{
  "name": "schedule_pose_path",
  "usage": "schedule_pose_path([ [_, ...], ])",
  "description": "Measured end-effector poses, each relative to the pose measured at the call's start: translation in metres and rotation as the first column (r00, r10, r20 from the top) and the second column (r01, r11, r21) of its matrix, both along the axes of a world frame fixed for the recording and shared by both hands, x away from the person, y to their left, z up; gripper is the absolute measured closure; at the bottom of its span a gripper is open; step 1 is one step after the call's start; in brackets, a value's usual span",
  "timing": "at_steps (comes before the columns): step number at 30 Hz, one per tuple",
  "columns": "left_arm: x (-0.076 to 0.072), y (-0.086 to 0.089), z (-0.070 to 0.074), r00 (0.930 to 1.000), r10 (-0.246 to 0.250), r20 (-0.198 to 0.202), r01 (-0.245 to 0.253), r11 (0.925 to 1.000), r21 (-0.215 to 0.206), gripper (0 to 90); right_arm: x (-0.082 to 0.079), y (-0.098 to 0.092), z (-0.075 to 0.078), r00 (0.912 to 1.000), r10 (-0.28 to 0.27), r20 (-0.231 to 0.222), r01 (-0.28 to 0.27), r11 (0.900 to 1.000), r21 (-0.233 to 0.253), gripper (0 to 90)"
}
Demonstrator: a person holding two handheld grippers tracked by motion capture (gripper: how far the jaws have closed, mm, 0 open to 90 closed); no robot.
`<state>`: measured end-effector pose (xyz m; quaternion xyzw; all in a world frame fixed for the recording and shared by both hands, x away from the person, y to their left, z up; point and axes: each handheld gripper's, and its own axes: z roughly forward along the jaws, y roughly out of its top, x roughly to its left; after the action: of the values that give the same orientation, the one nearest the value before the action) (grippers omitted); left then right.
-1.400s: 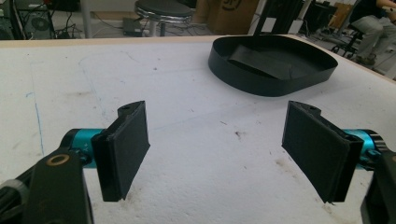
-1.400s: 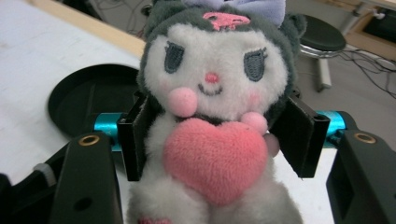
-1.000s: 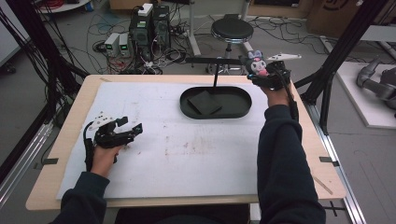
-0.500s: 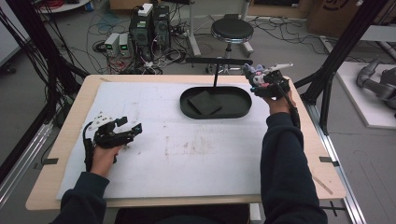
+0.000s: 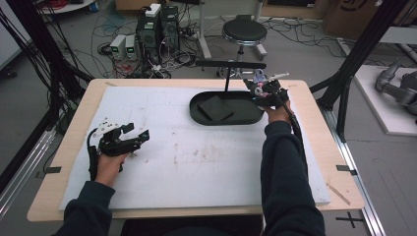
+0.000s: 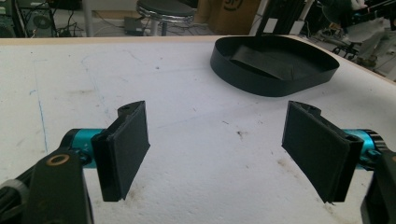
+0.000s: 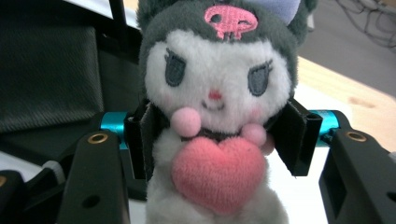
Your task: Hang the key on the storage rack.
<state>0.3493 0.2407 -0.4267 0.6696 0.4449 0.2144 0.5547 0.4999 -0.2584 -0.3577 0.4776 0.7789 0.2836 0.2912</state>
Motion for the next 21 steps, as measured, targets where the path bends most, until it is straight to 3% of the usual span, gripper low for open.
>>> schedule_pose_path([
  [5, 0.0, 0.001, 0.0, 1.0, 0.0, 0.002, 0.0, 1.0, -0.004, 22.6, 0.004, 0.001, -0.006, 0.9997, -0.025, 0.003, 0.025, 0.998, 0.059, 36.7],
  [11, 0.001, 0.001, 0.0, 1.0, 0.004, 0.0, -0.004, 1.0, 0.005, 22.6, 0.005, 0.001, -0.01, 0.9998, -0.011, -0.017, 0.012, 0.996, 0.087, 31.4],
  [17, 0.0, 0.0, 0.0, 1.0, 0.004, -0.003, -0.004, 1.0, 0.001, 22.7, 0.0, 0.004, -0.01, 0.9987, 0.041, -0.031, -0.039, 0.997, 0.061, 25.1],
  [21, 0.0, 0.0, 0.0, 1.0, 0.003, -0.002, -0.003, 1.0, 0.004, 22.7, -0.009, -0.001, 0.0, 0.9981, 0.062, -0.001, -0.062, 0.996, 0.066, 23.0],
])
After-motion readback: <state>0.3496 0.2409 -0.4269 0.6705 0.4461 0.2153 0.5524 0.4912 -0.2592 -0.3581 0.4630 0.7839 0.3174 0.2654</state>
